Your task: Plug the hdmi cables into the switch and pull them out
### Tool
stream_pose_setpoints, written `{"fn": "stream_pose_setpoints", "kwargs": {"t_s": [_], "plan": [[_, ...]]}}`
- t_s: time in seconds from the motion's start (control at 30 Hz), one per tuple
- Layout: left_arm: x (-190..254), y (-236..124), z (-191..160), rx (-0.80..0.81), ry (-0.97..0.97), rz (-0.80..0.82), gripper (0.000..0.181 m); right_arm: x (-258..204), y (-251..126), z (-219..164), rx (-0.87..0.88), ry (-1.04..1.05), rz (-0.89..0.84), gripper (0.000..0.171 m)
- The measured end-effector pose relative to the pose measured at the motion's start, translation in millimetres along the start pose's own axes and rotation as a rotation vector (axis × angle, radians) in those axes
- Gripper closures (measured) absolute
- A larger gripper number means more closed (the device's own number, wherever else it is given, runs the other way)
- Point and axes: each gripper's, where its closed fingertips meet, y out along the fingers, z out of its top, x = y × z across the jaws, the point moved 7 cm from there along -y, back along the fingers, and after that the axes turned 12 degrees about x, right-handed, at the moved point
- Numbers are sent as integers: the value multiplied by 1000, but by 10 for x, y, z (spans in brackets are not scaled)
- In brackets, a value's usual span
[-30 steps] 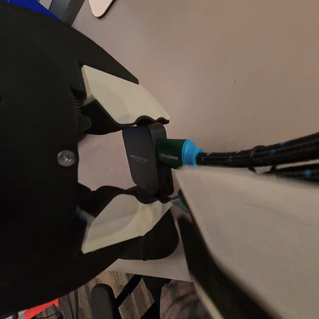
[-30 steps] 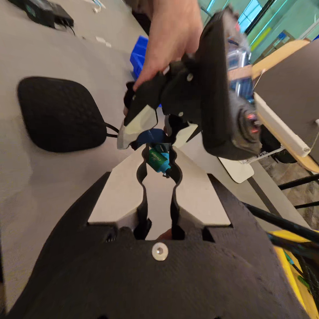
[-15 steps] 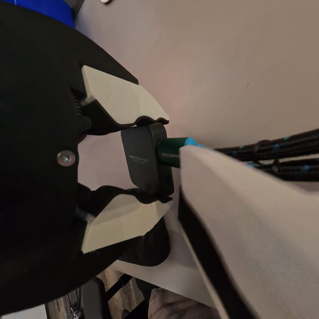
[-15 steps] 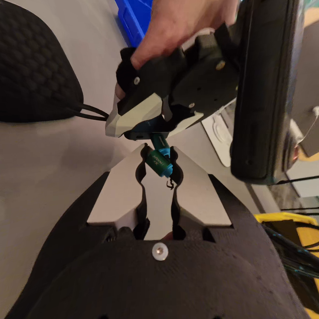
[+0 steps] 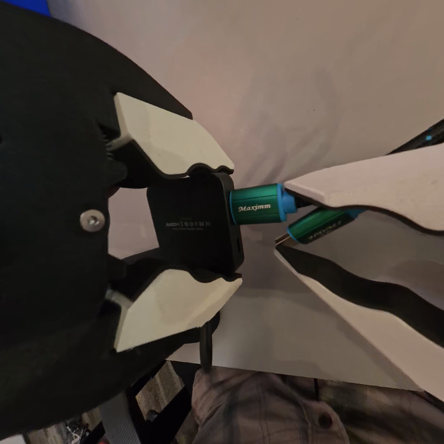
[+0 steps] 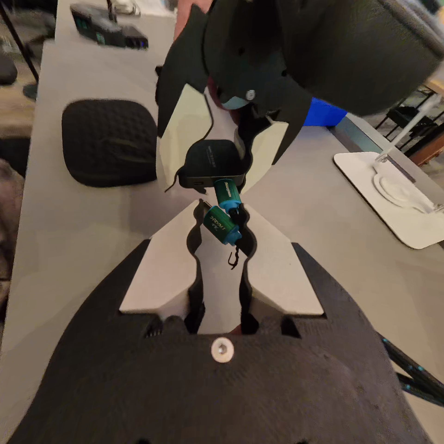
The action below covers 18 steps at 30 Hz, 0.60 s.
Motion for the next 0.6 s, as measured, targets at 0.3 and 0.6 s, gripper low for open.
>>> {"fn": "stream_pose_setpoints", "kwargs": {"t_s": [0.3,0.6], "plan": [[15,12,0,-34,-11,17,104,-132,-203,346,-72,-143,32,150],[73,7,127,-76,18,39,105,-9,54,133,-133,-211,-16,145]]}}
